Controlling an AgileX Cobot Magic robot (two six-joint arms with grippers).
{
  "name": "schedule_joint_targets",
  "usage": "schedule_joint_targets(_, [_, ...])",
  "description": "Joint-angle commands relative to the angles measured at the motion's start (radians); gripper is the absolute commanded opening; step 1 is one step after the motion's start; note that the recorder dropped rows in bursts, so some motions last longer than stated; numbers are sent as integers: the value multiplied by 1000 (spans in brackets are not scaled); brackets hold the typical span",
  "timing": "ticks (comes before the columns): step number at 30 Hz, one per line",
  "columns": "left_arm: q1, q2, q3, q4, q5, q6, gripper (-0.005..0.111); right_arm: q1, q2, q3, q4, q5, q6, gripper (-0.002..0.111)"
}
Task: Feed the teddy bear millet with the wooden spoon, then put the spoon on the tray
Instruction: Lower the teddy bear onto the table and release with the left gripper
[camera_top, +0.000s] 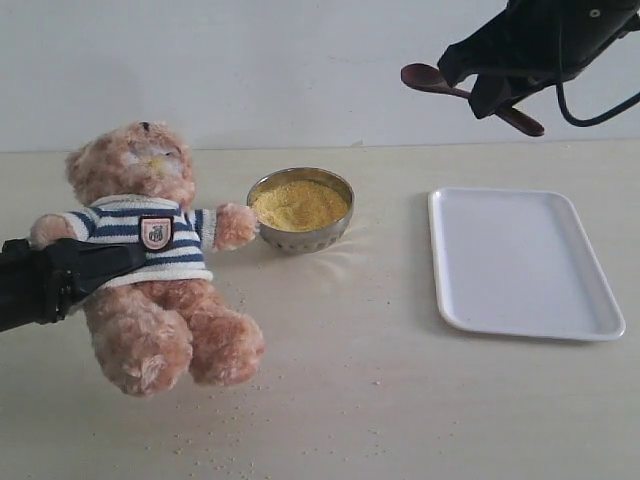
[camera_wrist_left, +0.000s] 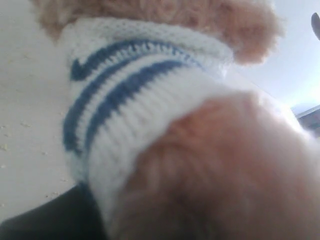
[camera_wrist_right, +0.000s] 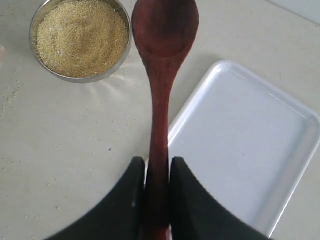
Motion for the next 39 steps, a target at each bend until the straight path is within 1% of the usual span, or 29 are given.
schedule_joint_targets(1, [-3,-9,-11,-15,54,61,5,-5,-11,4,7,-13,-11,0])
schedule_joint_targets(4, [-3,-7,-11,-22,167,63,5,-5,-11,4,21,-13,-13,0])
schedule_joint_targets(5, [-3,-3,-11,-29,182,70,5,-5,-11,4,26,-13,-19,0])
schedule_joint_targets(8, [-3,15,-11,-42,170,94,5,-5,-11,4,30,-11,-21,0])
schedule_joint_targets(10, [-3,20,-11,-42,161,99,9,-5,-11,4,30,-9,-25,0])
schedule_joint_targets(13, [-3,20,-11,-49,154,100,26,-5,-11,4,30,-9,-25,0])
schedule_joint_targets(18, [-3,20,-11,-76,154,100,74,-5,-11,4,30,-9,-25,0])
schedule_joint_targets(20, [-3,20,-11,-105,141,100,85,-5,-11,4,30,-9,-25,0])
schedule_joint_targets(23, [-3,20,-11,-133,103,100,96,-5,-11,4,30,-7,-26,0])
schedule_joint_targets(26, [-3,20,-11,-143,80,100,100,-5,-11,4,30,-5,-29,0])
schedule_joint_targets(30, [-3,20,-11,-121,83,100,100,-5,-11,4,30,-5,-29,0])
schedule_joint_targets(33, [10,12,-11,-119,116,100,100,-5,-11,4,30,-5,-29,0])
schedule_joint_targets(39, [106,-54,-11,-93,276,93,100,-5,-11,4,30,-4,-29,0])
